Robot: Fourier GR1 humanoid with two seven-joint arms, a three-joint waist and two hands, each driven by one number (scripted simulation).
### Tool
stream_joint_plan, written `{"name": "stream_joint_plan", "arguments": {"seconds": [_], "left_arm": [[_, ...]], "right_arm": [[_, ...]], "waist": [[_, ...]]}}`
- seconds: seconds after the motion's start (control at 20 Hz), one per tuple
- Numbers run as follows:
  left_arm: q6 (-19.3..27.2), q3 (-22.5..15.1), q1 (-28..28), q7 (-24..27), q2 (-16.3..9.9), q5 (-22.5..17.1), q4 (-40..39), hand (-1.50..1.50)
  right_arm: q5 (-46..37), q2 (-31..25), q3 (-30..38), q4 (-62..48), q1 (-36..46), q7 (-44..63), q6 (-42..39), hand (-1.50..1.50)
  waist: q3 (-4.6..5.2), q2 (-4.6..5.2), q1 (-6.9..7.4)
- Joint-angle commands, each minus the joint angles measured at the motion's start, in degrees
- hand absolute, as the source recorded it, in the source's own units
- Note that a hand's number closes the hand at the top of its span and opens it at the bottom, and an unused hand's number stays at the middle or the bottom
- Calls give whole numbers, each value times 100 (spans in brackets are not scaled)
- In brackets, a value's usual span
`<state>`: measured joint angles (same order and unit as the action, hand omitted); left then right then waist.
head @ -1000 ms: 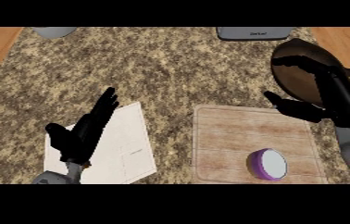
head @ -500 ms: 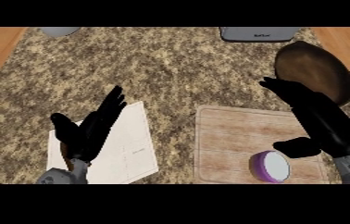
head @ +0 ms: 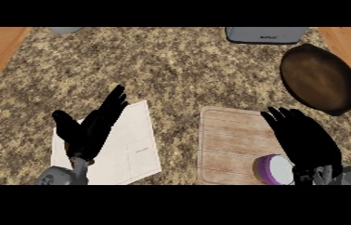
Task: Pick the can from the cutting board and place it in the pan
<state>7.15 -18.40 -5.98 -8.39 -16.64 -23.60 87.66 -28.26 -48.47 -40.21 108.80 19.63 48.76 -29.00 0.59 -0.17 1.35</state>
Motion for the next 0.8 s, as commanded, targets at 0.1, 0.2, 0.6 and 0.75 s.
{"name": "stream_joint_plan", "arguments": {"seconds": [0.1,0.2,0.6,0.75], "left_arm": [[-85,157,-80,-11,-23,-103,-34,0],[90,-8,73,71,54,128,32,0],[-99,84,250,127,26,21,-1,0],[-38,52,164,-13,102,22,82,0]], "right_arm": [[561,779,-484,-48,350,1888,-1648,-150],[479,1175,-794,-201,204,2313,-1608,-150],[469,2028,-845,-626,386,3166,-1483,-150],[227,2126,-1075,-624,237,3276,-1469,-150]], "waist": [[-10,19,13],[-19,-3,-9],[-33,-12,-89],[-38,-21,-141]]}}
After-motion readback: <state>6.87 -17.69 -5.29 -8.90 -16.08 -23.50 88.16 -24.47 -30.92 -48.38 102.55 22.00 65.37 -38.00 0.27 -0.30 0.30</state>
